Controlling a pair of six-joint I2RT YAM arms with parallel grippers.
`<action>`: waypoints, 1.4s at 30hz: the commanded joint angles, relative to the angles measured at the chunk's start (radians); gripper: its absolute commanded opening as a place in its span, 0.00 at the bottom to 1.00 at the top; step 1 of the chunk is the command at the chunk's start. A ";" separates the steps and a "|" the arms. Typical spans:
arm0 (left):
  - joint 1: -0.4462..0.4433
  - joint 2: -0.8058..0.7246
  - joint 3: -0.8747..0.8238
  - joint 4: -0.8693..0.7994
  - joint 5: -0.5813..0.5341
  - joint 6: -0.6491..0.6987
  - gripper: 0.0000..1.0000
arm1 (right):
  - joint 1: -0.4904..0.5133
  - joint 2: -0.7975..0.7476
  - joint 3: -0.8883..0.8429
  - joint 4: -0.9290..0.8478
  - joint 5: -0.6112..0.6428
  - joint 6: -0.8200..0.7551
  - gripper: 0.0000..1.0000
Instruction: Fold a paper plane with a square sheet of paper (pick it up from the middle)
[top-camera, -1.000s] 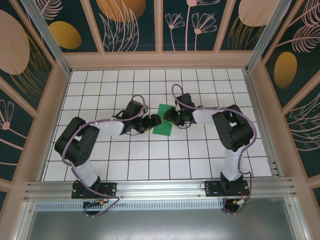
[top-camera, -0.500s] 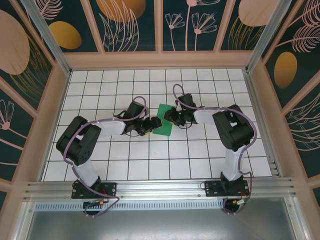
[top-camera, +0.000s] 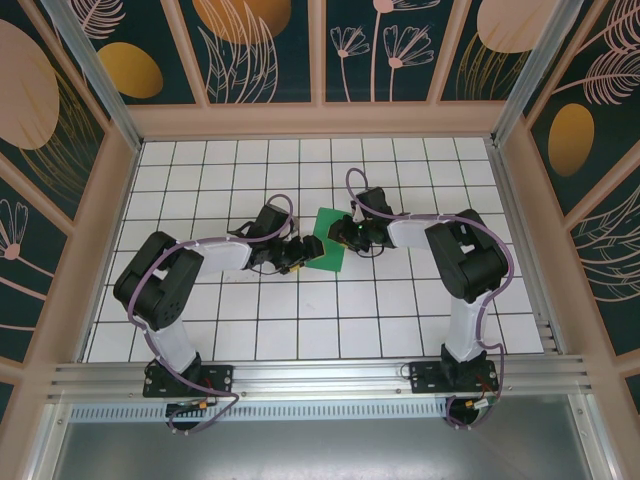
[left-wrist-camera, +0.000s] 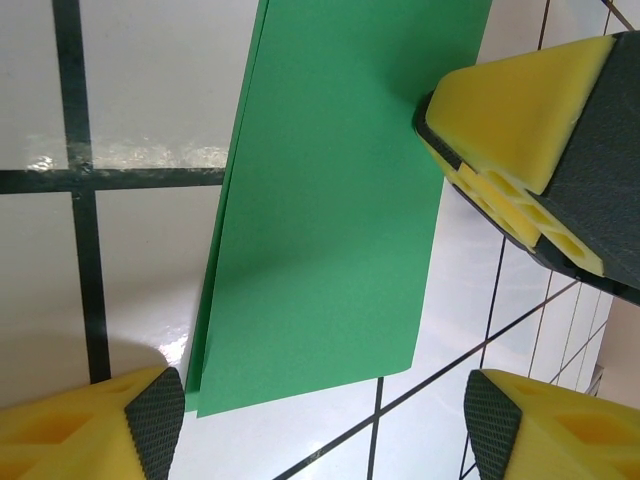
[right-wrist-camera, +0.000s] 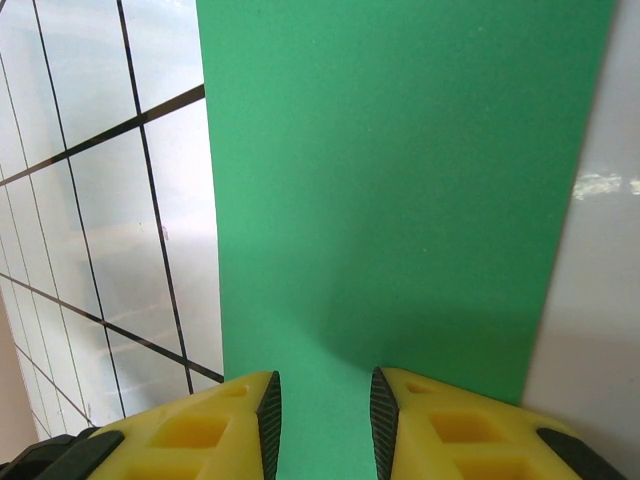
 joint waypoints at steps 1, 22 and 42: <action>-0.008 0.017 0.011 0.013 0.034 -0.004 0.75 | -0.016 0.083 -0.051 -0.102 0.079 -0.020 0.33; -0.008 0.029 0.035 0.227 0.075 -0.026 0.57 | -0.040 0.057 -0.026 -0.058 -0.126 -0.107 0.27; -0.008 0.096 0.047 0.327 0.068 -0.058 0.50 | -0.107 -0.097 -0.121 0.068 -0.256 -0.121 0.29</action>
